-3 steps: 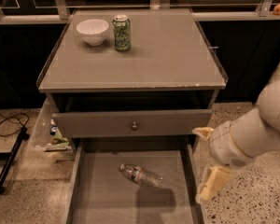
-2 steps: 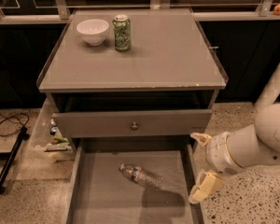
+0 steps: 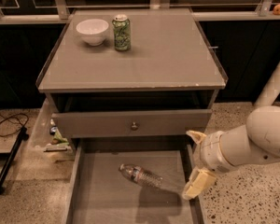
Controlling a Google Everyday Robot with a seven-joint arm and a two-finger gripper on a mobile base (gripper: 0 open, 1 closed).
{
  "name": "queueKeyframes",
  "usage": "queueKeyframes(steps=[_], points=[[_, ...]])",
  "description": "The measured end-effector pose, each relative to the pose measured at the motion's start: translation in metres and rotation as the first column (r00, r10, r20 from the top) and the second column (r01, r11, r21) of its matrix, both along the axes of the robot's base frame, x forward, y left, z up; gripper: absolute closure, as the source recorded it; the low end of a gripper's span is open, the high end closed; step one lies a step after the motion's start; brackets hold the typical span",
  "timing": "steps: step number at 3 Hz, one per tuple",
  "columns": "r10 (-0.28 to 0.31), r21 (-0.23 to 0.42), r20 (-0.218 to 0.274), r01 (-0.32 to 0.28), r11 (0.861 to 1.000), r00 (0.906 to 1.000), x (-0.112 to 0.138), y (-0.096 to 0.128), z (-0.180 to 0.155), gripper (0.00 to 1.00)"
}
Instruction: Pick water bottle from middle drawer and place on counter
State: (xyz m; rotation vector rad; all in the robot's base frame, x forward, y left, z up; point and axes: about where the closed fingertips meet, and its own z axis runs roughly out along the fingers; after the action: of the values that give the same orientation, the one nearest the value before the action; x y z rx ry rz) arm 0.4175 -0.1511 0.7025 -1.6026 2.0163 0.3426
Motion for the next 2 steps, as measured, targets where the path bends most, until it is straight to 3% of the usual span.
queueKeyframes(steps=[1, 2], points=[[0.004, 0.055, -0.024, -0.003, 0.998, 0.9997, 0.002, 0.026, -0.041, 0.00], [-0.032, 0.113, -0.042, 0.037, 0.993, 0.9986, 0.016, 0.050, -0.091, 0.00]])
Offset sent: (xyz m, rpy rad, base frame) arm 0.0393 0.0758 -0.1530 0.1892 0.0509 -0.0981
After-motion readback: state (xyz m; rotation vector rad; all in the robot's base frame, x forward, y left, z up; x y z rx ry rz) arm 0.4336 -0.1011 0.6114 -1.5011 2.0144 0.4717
